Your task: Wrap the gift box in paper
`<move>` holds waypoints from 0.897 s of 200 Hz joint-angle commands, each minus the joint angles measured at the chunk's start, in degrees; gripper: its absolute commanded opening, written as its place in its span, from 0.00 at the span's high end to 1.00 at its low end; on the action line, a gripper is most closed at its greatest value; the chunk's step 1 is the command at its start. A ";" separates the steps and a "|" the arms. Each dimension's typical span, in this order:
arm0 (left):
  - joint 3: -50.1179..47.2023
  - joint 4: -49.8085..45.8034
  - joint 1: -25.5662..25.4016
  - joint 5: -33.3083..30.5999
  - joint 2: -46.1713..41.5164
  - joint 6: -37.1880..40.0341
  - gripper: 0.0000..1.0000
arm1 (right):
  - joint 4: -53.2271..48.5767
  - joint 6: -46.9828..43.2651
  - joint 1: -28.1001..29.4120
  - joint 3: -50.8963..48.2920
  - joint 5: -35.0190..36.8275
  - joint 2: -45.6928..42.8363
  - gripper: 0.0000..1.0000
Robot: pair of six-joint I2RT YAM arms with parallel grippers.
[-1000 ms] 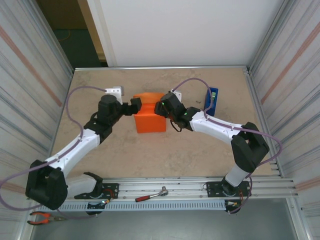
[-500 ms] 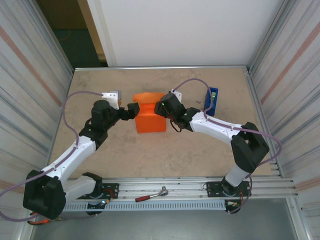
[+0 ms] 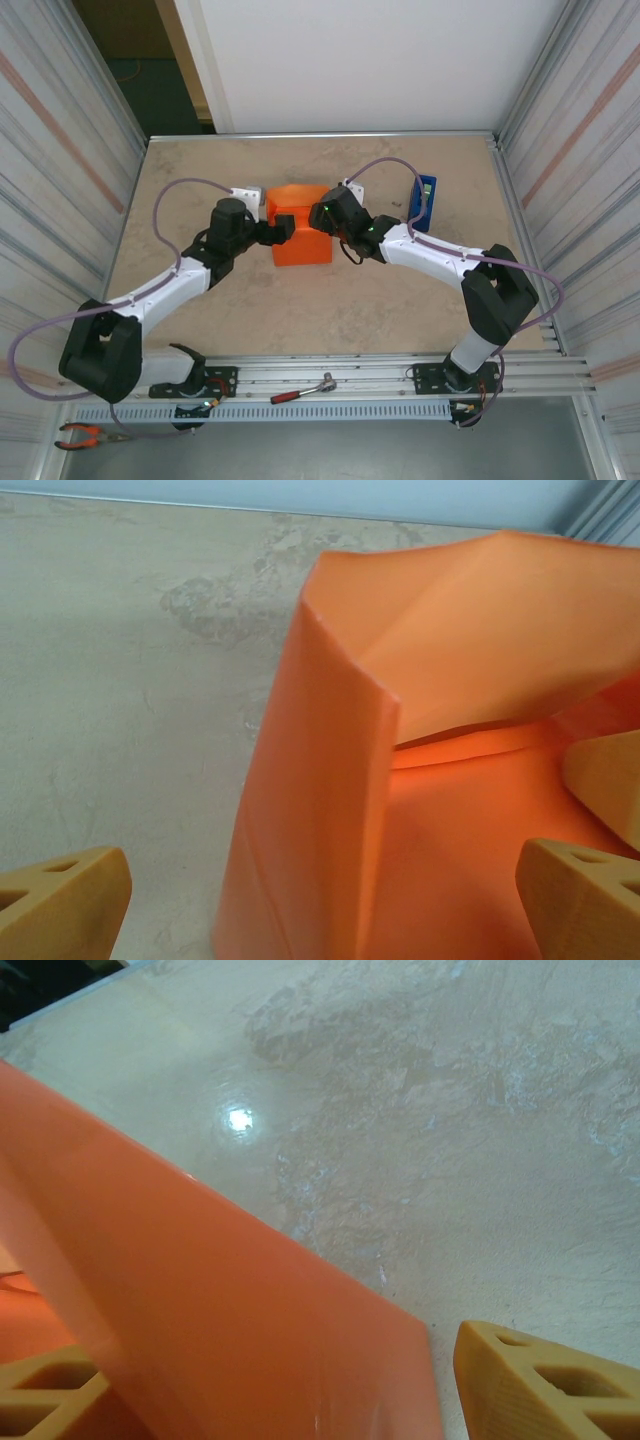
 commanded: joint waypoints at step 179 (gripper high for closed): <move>3.63 -2.37 -5.33 -18.51 6.96 -2.64 0.01 | -11.72 -9.80 -1.18 7.93 -4.43 -0.21 0.38</move>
